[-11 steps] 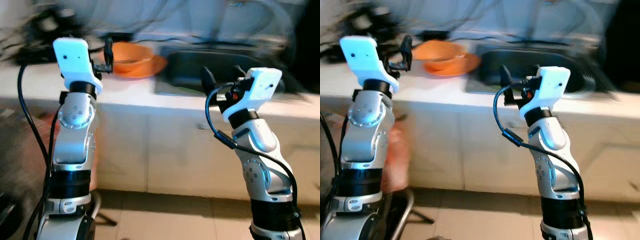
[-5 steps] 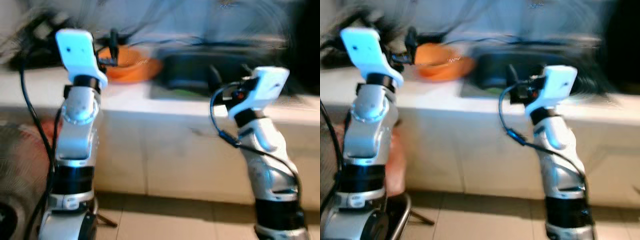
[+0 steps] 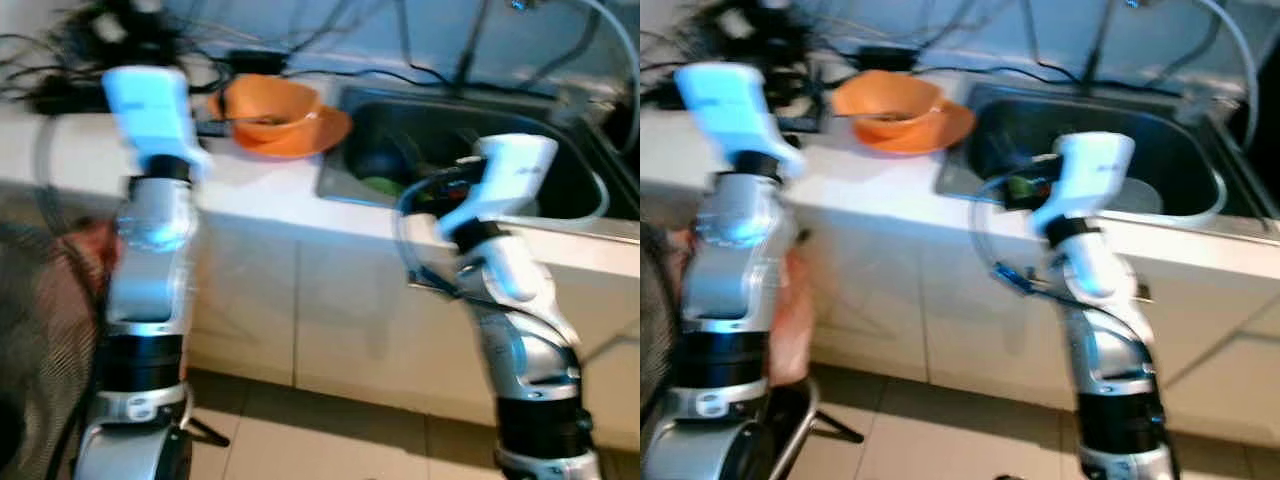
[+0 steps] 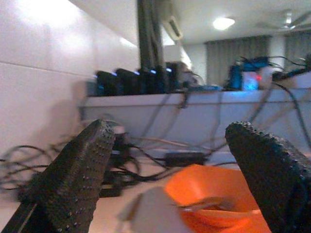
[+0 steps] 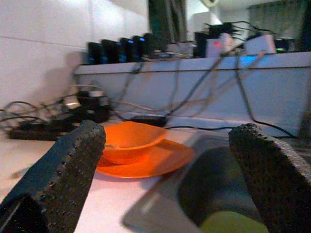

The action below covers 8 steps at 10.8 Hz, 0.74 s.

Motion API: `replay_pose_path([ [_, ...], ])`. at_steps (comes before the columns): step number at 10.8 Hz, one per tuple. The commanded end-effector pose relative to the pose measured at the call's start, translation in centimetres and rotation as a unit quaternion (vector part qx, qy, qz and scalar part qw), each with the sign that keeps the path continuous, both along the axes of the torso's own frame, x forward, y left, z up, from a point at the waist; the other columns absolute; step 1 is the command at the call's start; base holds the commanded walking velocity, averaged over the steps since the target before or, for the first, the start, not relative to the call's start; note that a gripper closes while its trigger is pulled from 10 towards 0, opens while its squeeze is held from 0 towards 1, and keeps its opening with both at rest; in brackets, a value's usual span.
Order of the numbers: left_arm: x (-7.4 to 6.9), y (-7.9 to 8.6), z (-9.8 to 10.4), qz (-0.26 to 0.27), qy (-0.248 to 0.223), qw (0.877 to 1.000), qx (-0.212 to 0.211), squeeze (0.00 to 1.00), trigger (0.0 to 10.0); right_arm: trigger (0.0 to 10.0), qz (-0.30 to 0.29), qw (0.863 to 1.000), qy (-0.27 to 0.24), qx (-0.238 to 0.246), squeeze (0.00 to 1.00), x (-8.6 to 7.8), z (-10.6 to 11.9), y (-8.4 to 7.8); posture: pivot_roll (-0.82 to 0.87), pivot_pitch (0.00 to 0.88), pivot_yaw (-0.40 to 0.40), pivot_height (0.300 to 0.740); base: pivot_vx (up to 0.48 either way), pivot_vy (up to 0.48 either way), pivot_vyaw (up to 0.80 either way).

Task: Kitchen organization

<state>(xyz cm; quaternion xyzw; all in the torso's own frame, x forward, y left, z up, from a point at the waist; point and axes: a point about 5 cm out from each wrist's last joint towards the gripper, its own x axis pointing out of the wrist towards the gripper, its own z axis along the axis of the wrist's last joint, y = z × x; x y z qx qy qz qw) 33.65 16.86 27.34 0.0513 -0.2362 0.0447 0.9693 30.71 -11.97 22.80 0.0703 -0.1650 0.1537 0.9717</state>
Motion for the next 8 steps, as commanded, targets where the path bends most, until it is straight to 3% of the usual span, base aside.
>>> replay_pose_path([
  [1, -0.18, -0.3, 0.19, -0.002, -0.004, 1.0, 0.006, 0.0, 10.0, 10.0, -0.008, 1.0, -0.008, -0.003, 0.0, 0.0, 0.33, -0.45, -0.01, 0.036, -0.009, 0.74, 0.0, 0.0, 0.0],
  [3, -0.01, -0.14, 0.4, 0.0, -0.004, 1.0, 0.01, 0.0, 10.0, 10.0, -0.009, 1.0, -0.012, -0.002, 0.0, 0.09, 0.42, -0.5, -0.01, 0.031, -0.006, 0.74, 0.0, 0.0, 0.59],
  [5, 0.1, -0.11, 0.85, -0.007, -0.011, 1.0, 0.009, 0.0, 10.0, 10.0, -0.013, 1.0, -0.013, 0.002, 0.0, 0.17, 0.52, -0.59, -0.01, 0.026, -0.005, 0.74, 0.0, 0.0, 0.0],
  [8, -0.08, -0.32, 0.94, -0.014, -0.016, 1.0, 0.011, 0.0, 10.0, 10.0, -0.015, 1.0, -0.019, 0.005, 0.0, 0.11, 0.74, -0.71, -0.01, 0.027, -0.007, 0.74, 0.374, 0.0, 0.0],
])
